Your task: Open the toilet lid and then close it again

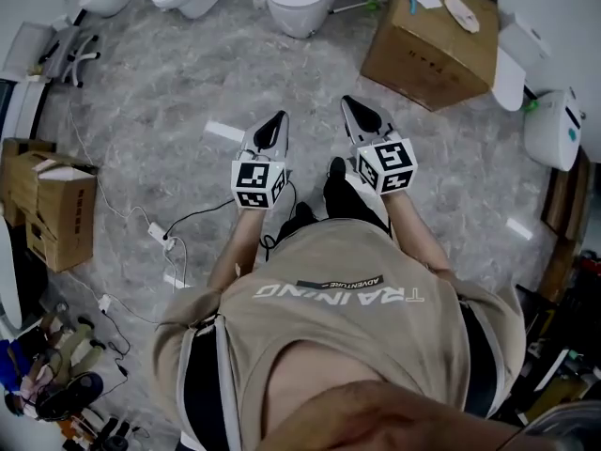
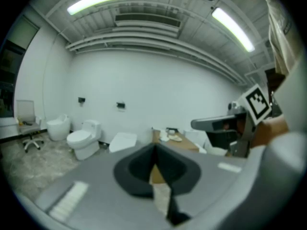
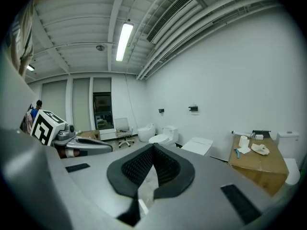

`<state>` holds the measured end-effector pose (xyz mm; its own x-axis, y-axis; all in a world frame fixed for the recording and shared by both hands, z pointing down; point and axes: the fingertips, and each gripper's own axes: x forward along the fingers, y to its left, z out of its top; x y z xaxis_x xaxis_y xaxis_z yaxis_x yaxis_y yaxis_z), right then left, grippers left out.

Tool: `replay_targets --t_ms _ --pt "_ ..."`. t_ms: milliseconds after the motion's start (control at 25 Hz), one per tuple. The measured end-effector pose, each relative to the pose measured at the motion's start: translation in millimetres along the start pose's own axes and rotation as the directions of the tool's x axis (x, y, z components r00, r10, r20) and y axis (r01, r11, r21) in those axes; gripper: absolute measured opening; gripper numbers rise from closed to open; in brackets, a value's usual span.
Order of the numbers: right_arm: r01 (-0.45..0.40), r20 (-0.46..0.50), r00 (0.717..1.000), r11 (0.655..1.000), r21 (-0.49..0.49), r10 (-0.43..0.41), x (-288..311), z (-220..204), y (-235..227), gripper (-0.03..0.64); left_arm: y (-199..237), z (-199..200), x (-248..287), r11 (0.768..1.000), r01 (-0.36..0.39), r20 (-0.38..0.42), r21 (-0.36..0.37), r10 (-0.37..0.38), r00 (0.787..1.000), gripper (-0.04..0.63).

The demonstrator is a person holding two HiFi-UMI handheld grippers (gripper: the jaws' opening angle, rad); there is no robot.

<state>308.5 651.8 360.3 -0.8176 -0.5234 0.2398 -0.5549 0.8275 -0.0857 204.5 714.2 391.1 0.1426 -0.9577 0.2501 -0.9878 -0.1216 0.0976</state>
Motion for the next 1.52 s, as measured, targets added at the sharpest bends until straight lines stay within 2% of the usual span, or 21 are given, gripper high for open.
replay_targets --t_ms 400,560,720,1000,1160,1240,1400,1520 --pt "-0.011 0.063 0.998 1.0 0.026 0.01 55 20 -100 0.011 36 52 87 0.995 -0.102 0.016 0.012 0.102 0.995 0.002" --pt "-0.042 0.037 0.999 0.998 0.04 0.04 75 15 -139 0.011 34 61 126 0.991 -0.127 0.006 0.053 0.126 0.992 0.002" --pt "-0.083 0.004 0.997 0.996 0.043 0.083 99 3 -165 0.011 36 55 151 0.988 -0.152 -0.016 0.002 0.152 0.988 0.002" --pt "-0.138 -0.025 0.99 0.989 0.051 0.14 136 -1 -174 0.011 61 50 170 0.978 -0.205 -0.056 -0.04 0.203 0.978 0.002" --pt "-0.145 -0.042 0.988 0.988 0.06 0.148 156 -2 -170 0.011 75 55 179 0.981 -0.19 -0.05 -0.032 0.189 0.981 0.002" --pt "-0.139 -0.053 0.989 0.989 0.053 0.142 168 -1 -169 0.011 89 54 185 0.981 -0.186 -0.048 -0.051 0.183 0.982 0.002" --pt "-0.102 -0.076 0.991 0.994 0.05 0.106 196 1 -169 0.011 117 52 198 0.985 -0.153 -0.044 -0.085 0.15 0.988 0.002" --pt "-0.067 -0.075 0.995 0.997 0.036 0.069 223 12 -167 0.011 143 59 209 0.99 -0.115 -0.027 -0.077 0.113 0.993 0.002"
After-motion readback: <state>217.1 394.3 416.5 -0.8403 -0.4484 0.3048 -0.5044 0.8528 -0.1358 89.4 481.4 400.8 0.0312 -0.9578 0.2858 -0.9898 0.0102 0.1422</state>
